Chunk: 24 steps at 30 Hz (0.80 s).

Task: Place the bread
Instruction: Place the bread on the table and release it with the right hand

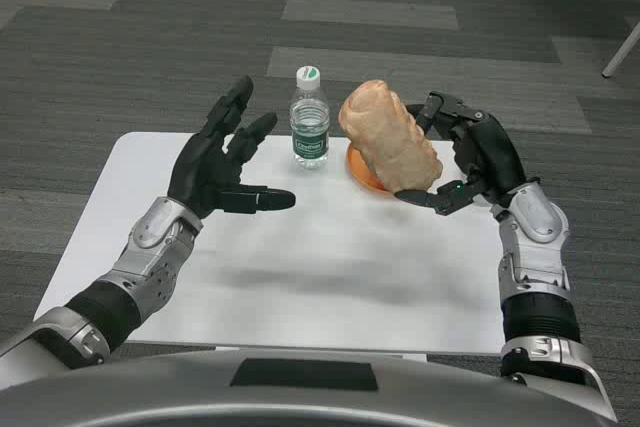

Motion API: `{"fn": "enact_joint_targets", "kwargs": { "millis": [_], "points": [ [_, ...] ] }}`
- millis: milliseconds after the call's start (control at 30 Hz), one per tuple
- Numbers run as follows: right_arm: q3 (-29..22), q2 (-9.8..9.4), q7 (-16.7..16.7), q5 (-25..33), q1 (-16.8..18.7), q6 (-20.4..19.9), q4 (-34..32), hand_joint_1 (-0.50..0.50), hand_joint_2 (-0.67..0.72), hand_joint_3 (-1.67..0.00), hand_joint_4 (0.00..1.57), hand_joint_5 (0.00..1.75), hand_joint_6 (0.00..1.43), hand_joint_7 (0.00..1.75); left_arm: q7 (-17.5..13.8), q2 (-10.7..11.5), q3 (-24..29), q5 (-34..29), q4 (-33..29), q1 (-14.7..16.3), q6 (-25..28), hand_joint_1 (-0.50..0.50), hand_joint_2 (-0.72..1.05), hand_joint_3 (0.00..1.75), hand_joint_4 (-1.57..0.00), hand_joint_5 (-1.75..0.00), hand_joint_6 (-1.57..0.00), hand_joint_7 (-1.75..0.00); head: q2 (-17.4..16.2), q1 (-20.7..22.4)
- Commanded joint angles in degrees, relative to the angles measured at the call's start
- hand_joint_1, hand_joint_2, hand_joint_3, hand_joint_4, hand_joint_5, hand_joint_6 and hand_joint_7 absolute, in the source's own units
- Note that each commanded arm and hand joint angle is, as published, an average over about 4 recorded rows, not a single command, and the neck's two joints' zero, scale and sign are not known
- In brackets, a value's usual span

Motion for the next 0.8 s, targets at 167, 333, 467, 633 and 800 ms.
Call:
{"fn": "enact_joint_targets", "kwargs": {
  "millis": [167, 333, 467, 633, 800],
  "points": [
    [3.4, 0.35, -0.5, 0.6, 0.0, 0.0, -1.9, -0.38, -0.48, -0.71, 0.11, 0.97, 1.11, 1.54, -0.1, -1.3, 3.8, 2.4, -1.7, 3.3, -1.8, 0.50, 0.52, 0.04, 0.00, -0.41, 0.00, 0.00, 1.2, 1.4],
    [3.5, 0.44, -0.5, 0.6, 0.0, 0.0, -1.9, -0.38, -0.48, -0.71, 0.11, 0.97, 1.11, 1.54, -0.2, -1.3, 3.9, 2.4, -1.7, 3.3, -1.8, 0.50, 0.52, 0.04, 0.00, -0.41, 0.00, 0.00, 1.3, 1.5],
    [3.5, 0.44, -0.5, 0.6, 0.0, 0.0, -1.9, -0.36, -0.48, -0.71, 0.11, 0.97, 1.11, 1.54, -0.2, -1.3, 3.9, 2.4, -1.7, 3.3, -1.8, 0.50, 0.52, 0.04, 0.00, -0.41, 0.00, 0.00, 1.4, 1.5],
    [3.6, 0.44, -0.5, 0.6, 0.0, 0.0, -1.9, -0.36, -0.48, -0.71, 0.11, 0.97, 1.11, 1.54, -0.2, -1.4, 4.0, 2.4, -1.7, 3.3, -1.8, 0.50, 0.52, 0.04, 0.00, -0.41, 0.00, 0.00, 1.4, 1.5],
    [3.6, 0.22, -0.4, 0.6, 0.4, 0.0, -2.3, -0.36, -0.48, -0.71, 0.11, 0.97, 1.11, 1.54, -0.2, -1.4, 4.0, 2.4, -1.7, 3.3, -1.8, 0.50, 0.47, 0.04, 0.00, -0.41, 0.00, 0.00, 1.1, 1.4]
  ]
}}
